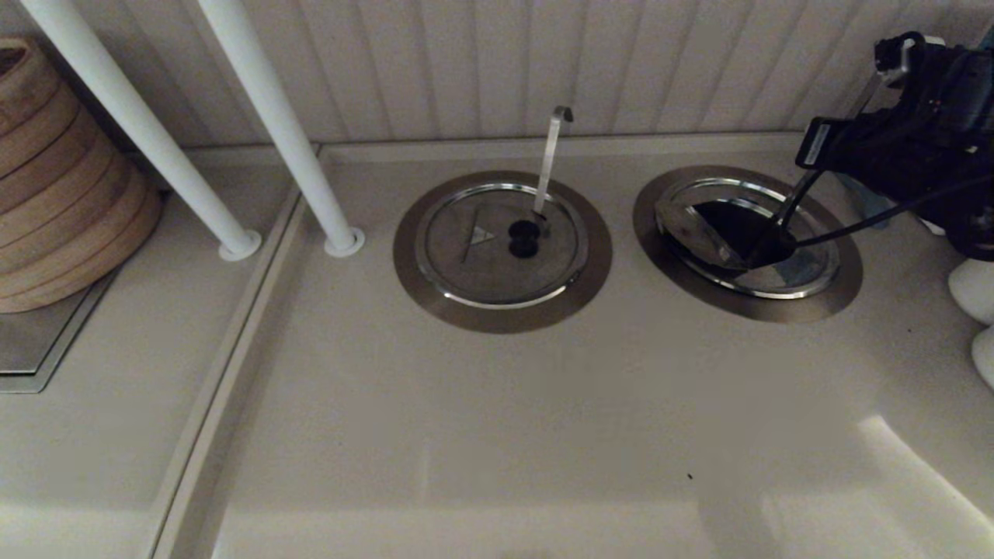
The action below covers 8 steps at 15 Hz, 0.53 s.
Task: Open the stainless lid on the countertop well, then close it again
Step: Stir with a spoon
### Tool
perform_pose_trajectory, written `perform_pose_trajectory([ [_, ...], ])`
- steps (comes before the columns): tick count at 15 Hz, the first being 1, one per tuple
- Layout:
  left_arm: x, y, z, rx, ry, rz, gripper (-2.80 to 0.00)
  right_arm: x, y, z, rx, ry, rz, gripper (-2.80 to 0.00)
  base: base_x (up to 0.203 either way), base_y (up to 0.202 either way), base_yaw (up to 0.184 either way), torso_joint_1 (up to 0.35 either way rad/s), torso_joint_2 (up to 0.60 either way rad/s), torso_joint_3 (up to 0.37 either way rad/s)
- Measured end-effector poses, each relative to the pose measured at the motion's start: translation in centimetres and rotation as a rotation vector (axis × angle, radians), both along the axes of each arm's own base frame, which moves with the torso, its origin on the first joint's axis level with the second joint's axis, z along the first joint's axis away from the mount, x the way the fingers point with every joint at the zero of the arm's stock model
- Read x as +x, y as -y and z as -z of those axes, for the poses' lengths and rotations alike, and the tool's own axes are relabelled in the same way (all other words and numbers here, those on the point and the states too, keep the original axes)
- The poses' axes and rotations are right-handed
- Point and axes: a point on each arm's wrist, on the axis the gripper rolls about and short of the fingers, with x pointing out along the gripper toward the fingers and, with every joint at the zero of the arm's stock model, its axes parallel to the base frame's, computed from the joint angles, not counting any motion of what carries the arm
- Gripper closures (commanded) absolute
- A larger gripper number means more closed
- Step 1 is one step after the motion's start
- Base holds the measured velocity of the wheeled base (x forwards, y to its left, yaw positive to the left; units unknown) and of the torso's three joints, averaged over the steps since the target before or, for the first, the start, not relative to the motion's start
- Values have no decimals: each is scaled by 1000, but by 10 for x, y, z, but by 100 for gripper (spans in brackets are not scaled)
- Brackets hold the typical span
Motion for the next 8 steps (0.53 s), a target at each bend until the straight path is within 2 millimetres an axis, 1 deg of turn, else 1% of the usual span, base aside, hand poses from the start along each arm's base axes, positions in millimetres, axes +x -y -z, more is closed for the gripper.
perform_pose_trajectory([
  [3,0,0,0,0,0,0,0,-3,0,10,-68,-43,0,0,0,0,0,0,0,0],
  [8,0,0,0,1,0,0,0,-10,-10,11,-85,-41,-46,0,0,0,0,0,0,0],
])
